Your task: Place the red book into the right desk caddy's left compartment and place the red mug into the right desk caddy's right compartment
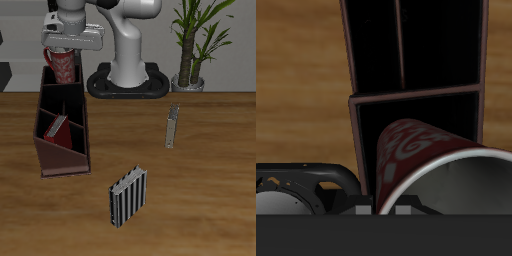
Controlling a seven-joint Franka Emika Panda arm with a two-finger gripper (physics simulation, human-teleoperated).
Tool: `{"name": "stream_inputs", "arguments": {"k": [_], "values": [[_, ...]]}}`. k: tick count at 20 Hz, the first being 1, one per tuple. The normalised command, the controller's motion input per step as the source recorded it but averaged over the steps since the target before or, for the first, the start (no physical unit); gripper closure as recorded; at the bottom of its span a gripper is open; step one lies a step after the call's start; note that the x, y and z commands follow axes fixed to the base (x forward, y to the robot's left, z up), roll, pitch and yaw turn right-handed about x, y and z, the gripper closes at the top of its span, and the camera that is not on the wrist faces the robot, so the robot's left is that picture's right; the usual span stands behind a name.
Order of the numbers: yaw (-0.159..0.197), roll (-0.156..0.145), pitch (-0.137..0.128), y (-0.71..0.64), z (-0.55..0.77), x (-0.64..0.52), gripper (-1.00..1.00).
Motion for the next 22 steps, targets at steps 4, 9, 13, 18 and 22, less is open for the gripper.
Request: {"name": "stream_inputs", "arguments": {"k": [4, 9, 13, 18, 22], "values": [[-0.007, 0.048, 0.022, 0.09, -0.08, 0.06, 1.00], [-0.027, 0.009, 0.000, -0.07, -0.01, 0.02, 1.00], [-0.039, 0.013, 0.009, -0.04, -0.07, 0.06, 1.00], [-0.014, 0.009, -0.002, 0.02, -0.09, 0.00, 1.00], [-0.017, 0.009, -0.014, 0.03, -0.12, 0.02, 1.00]]}}
